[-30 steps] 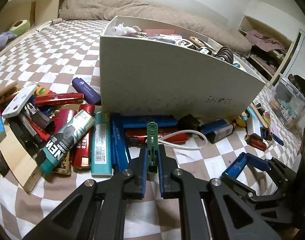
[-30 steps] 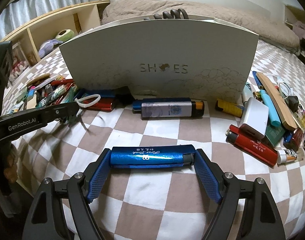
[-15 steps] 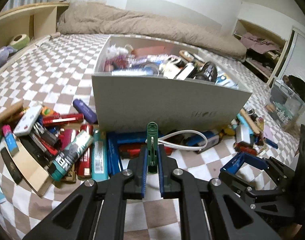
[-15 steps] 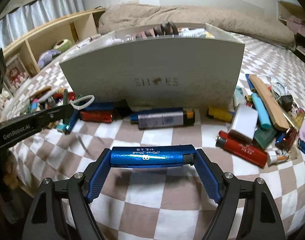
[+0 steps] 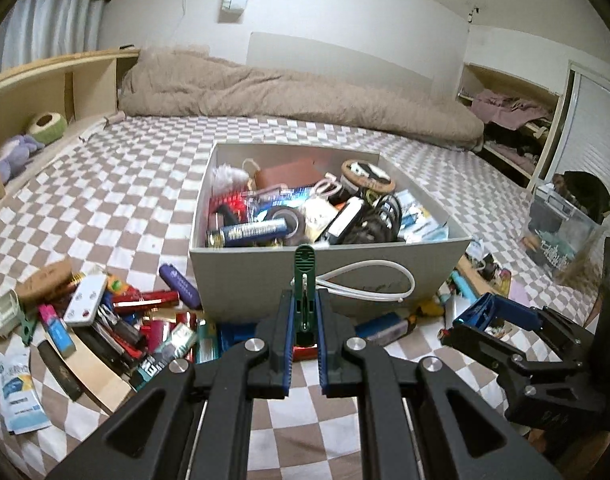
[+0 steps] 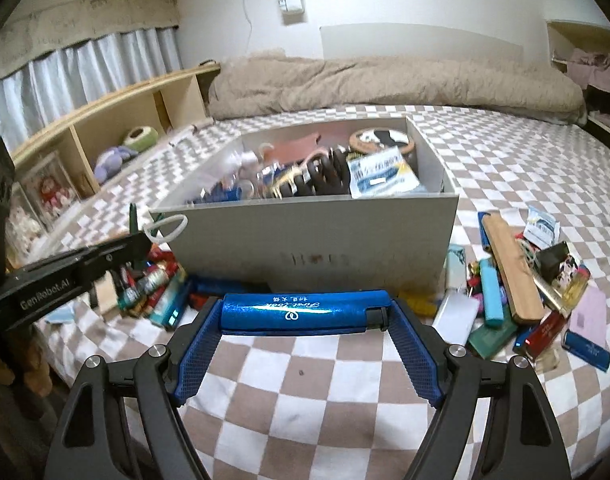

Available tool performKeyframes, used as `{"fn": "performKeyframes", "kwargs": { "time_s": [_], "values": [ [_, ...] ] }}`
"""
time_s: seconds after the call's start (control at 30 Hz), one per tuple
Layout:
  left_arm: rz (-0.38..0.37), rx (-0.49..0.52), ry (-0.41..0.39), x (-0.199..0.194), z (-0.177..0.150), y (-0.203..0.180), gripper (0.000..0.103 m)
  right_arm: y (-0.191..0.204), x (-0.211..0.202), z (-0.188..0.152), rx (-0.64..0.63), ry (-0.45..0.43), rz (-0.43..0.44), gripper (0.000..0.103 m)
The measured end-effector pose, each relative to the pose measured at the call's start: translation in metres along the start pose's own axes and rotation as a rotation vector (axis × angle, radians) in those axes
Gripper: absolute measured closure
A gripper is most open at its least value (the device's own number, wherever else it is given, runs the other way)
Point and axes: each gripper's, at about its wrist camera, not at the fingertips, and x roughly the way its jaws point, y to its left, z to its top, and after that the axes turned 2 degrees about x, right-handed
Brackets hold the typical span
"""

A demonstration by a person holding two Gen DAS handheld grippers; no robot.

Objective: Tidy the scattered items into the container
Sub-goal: 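Carry the clothespin and blue lighter up over the SHOES box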

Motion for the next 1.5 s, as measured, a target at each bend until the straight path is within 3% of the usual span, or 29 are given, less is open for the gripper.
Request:
{"fn": "performKeyframes", "kwargs": {
  "time_s": [0.53, 0.83, 1.07, 1.5],
  "values": [
    [-0.005, 0.045, -0.141, -0.031, 0.046, -0.013, 0.093, 0.006, -0.045, 0.051, -0.074, -0.163, 0.01, 0.02],
    [-0.029, 0.053, -0.176, -0.028, 0.077, -0.009, 0.093, -0.003, -0.049, 0.085, -0.06, -0.207, 0.037, 0.02],
    [-0.061, 0.048, -0.132, -0.006, 0.097, 0.001, 0.093, -0.015, -0.041, 0.109, -0.056, -0.204, 0.051, 0.02],
    [-0.107, 0.062, 0.029, 0.057, 0.112, -0.003, 0.093, -0.024, -0.017, 0.137, -0.02, -0.166, 0.087, 0.02]
  ]
}}
